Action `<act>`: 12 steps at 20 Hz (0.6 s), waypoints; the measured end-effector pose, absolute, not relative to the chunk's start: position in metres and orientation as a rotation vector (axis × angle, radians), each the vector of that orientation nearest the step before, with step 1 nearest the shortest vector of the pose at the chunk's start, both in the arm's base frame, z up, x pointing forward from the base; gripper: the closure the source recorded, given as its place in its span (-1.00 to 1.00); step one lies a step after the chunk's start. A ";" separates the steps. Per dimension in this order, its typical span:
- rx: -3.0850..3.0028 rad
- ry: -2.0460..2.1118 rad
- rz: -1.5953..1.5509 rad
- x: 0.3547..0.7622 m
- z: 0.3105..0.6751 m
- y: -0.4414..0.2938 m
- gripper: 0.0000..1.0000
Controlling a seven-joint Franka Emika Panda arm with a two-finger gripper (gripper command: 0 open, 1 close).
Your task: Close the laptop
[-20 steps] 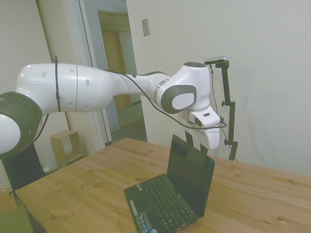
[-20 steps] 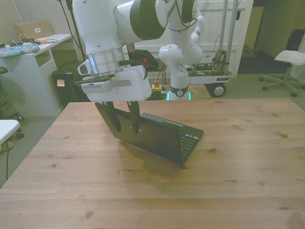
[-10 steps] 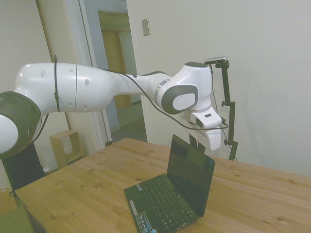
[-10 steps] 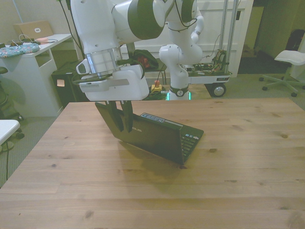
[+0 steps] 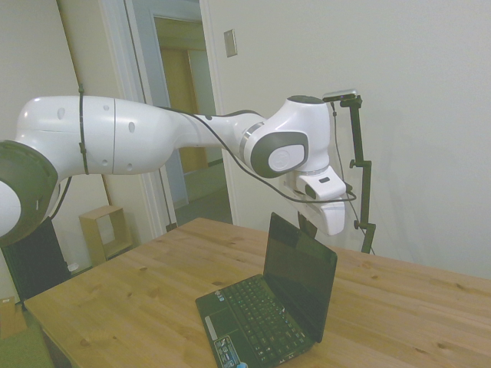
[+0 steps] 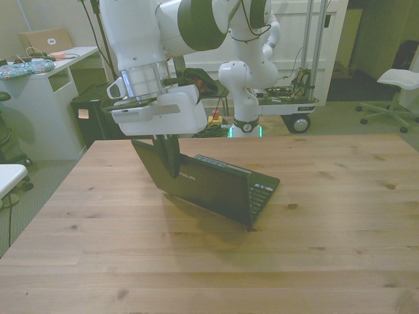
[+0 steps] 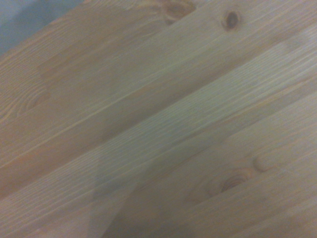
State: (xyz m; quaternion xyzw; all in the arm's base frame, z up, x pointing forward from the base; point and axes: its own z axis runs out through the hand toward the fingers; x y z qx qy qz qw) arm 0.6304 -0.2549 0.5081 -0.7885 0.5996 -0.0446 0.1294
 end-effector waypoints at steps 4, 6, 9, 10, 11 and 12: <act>-2.302 1.718 -0.118 0.624 0.518 -0.219 1.00; -2.313 1.704 -0.102 0.620 0.515 -0.197 1.00; -2.330 1.687 -0.079 0.610 0.501 -0.159 1.00; -2.334 1.681 -0.071 0.606 0.497 -0.148 1.00; -2.337 1.677 -0.064 0.601 0.492 -0.137 1.00; -2.341 1.676 -0.057 0.596 0.488 -0.126 1.00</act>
